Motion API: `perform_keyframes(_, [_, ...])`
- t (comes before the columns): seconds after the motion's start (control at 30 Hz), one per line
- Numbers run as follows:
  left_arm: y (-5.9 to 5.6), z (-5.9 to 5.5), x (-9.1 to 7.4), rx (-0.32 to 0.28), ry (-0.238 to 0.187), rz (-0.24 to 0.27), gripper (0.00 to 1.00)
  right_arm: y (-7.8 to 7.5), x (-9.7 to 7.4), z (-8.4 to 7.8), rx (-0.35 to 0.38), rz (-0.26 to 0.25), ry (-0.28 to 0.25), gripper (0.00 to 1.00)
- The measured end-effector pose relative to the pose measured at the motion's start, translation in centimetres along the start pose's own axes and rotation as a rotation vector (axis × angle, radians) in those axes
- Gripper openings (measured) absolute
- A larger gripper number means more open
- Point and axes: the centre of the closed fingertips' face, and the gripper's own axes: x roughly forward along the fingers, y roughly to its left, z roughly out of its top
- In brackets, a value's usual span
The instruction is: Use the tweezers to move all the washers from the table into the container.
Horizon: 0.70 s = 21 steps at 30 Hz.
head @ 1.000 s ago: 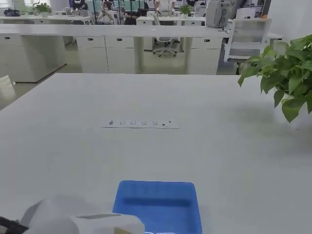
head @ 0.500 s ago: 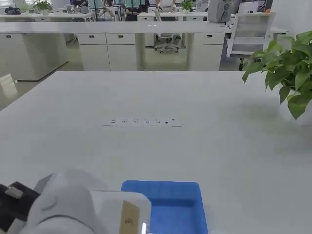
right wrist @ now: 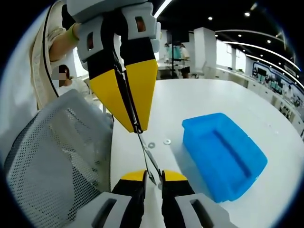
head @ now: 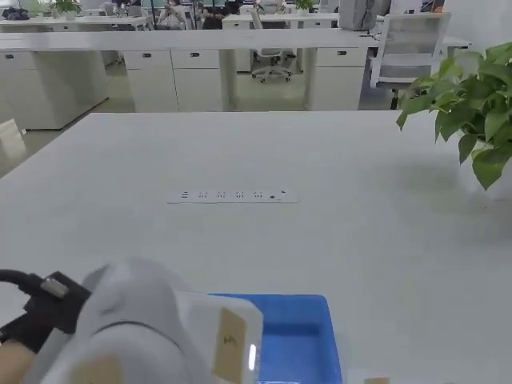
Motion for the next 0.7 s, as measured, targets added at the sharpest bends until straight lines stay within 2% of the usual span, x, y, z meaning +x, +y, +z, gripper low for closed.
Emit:
perform_keyframes(0.1, [0.2,-0.3,0.2,0.008,0.007,0.0,0.0,0.0,0.1,-0.3,0.005,-0.003,0.002,0.09])
perform_keyframes(0.17, [0.2,0.0,0.1,0.022,-0.006,0.0,0.0,0.0,0.1,-0.3,0.011,-0.003,0.001,0.09])
perform_keyframes(0.27, [0.0,-0.2,0.5,0.019,0.002,-0.022,0.0,0.1,0.1,-0.3,0.013,-0.002,0.0,0.1])
perform_keyframes(0.33, [0.0,-0.1,0.6,0.039,0.001,-0.033,0.0,0.1,0.0,-0.2,0.029,0.002,-0.006,0.11])
perform_keyframes(0.4, [0.0,-0.1,0.7,0.035,0.002,-0.044,0.0,0.4,0.0,0.0,0.072,0.019,-0.012,0.14])
perform_keyframes(0.47, [0.1,-0.1,0.8,0.031,0.001,-0.053,0.0,0.5,-0.1,0.5,0.066,0.016,-0.023,0.17])
perform_keyframes(0.57, [0.1,-0.1,0.9,0.022,0.001,-0.058,0.0,0.5,0.0,1.1,0.04,0.0,-0.031,0.15])
perform_keyframes(0.7, [0.3,-0.2,1.2,-0.012,-0.006,-0.058,0.0,0.4,0.3,1.4,0.043,-0.004,-0.036,0.13])
